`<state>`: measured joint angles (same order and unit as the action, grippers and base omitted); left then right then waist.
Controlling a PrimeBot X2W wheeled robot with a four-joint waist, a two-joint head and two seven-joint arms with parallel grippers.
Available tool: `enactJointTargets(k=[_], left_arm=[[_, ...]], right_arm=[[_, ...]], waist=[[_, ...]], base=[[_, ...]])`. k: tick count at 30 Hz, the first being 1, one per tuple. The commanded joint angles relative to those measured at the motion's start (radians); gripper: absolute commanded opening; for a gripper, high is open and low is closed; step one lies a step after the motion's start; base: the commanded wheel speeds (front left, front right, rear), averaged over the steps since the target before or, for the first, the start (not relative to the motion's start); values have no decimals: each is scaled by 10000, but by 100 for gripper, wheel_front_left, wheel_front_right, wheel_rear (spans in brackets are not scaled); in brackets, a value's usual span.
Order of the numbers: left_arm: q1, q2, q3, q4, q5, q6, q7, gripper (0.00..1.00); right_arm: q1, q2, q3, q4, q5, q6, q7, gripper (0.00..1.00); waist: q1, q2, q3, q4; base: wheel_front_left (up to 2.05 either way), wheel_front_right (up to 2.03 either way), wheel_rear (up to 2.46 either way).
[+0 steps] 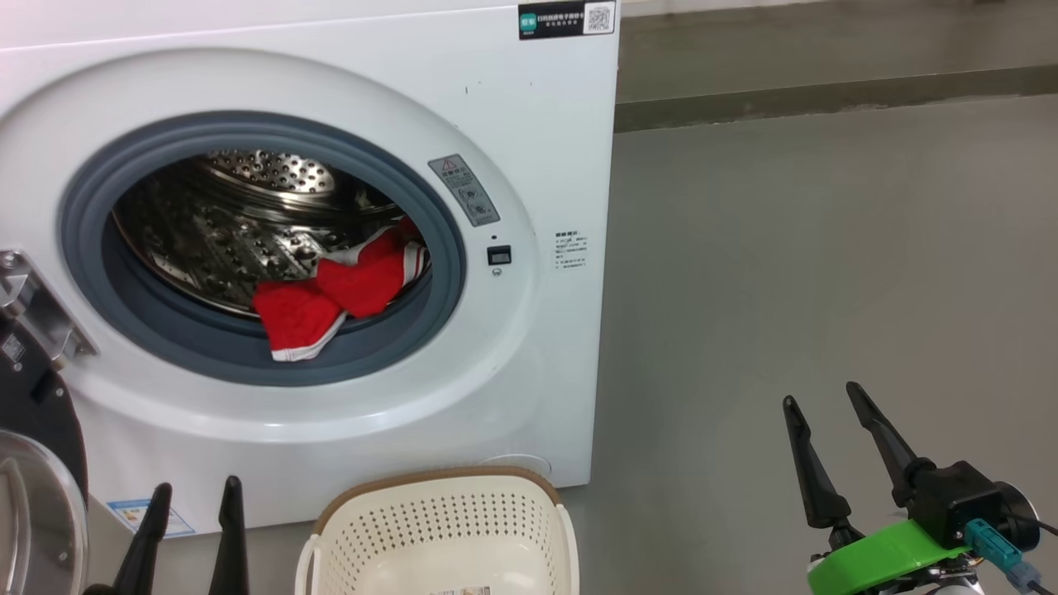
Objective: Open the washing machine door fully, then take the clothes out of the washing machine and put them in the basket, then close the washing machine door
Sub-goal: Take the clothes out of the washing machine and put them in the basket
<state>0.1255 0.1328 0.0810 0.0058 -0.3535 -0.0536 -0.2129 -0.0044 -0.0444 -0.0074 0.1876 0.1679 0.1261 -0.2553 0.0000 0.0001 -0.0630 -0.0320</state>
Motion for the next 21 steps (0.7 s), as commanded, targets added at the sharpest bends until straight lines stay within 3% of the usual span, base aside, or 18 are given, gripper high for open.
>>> enactJointTargets(k=[1, 21], left_arm=[[-257, 153, 299, -235, -81, -26, -84, 100], [-792, 202, 150, -18, -246, 48, -130, 100]], right_arm=[[-170, -58, 257, -226, 41, 46, -65, 100], [-220, -58, 394, -227, -84, 46, -65, 100]], waist=[[0, -1, 2, 2], [0, -1, 418, 138]], base=[[68, -68, 0], [6, -6, 0]])
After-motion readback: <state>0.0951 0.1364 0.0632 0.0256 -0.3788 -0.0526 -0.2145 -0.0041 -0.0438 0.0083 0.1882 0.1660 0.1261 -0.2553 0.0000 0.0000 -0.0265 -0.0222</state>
